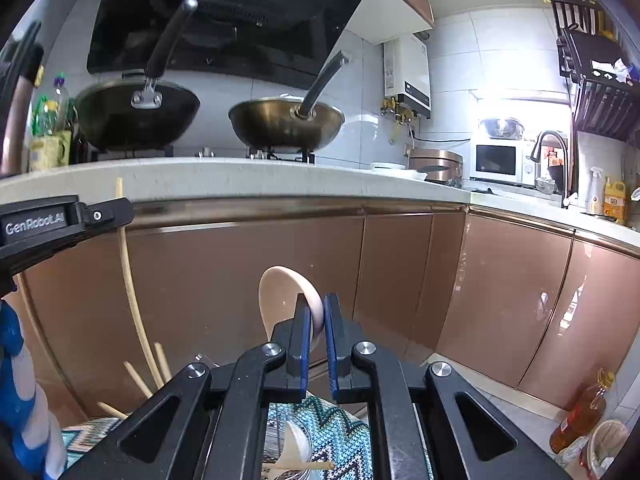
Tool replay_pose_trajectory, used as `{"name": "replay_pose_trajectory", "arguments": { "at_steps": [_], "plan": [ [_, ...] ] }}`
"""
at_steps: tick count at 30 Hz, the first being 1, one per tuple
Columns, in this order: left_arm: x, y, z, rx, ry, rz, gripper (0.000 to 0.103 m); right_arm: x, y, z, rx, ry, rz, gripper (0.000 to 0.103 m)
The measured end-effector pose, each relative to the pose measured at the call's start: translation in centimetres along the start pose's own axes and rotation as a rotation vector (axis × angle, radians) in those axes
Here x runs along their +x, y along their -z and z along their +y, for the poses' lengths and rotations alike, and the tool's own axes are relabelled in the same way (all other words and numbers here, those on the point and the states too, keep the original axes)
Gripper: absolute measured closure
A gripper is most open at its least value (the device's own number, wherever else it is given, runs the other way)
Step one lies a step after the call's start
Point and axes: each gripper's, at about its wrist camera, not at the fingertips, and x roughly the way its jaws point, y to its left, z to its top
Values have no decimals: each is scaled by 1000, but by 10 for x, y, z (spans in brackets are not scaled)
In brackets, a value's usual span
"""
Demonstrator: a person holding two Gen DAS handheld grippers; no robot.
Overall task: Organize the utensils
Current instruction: 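Open the right tool to drop the pink spoon while the left tool drops the chopstick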
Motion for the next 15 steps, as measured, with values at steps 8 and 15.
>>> {"name": "replay_pose_trajectory", "arguments": {
  "at_steps": [8,15],
  "plan": [
    [12,43,0,56,-2,26,95,5,34,12,-36,-14,21,86],
    [-25,28,7,68,-10,22,79,-37,14,5,-11,-11,-27,72]
  ]
}}
